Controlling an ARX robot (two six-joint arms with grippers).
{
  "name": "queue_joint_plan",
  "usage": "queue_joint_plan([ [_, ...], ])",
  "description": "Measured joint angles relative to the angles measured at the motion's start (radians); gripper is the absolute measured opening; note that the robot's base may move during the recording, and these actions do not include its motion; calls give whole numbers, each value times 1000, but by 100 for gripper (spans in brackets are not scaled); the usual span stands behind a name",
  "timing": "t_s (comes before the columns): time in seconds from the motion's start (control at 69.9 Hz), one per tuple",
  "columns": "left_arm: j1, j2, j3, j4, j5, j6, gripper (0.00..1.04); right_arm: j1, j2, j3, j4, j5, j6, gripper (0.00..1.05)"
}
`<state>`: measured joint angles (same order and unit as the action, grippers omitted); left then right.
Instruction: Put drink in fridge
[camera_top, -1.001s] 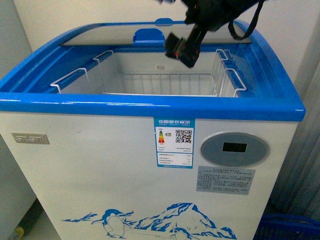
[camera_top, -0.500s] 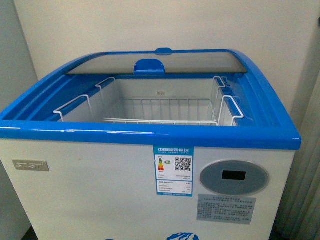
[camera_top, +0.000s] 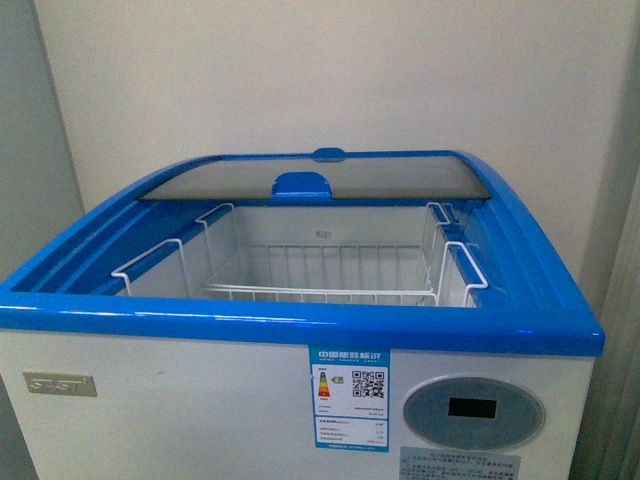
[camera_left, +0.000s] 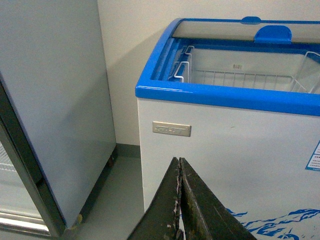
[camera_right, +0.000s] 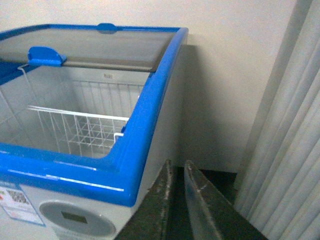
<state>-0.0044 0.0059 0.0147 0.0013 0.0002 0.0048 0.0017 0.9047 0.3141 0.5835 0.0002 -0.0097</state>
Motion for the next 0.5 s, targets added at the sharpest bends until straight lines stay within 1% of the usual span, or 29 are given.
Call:
queue_joint_plan([
  [0.272,0,0,0,0,0,0,3,0,-130,-134,3,-1,0,3],
  [0.5,0,0,0,0,0,0,3,0,-245,-207,-39,0,0,3],
])
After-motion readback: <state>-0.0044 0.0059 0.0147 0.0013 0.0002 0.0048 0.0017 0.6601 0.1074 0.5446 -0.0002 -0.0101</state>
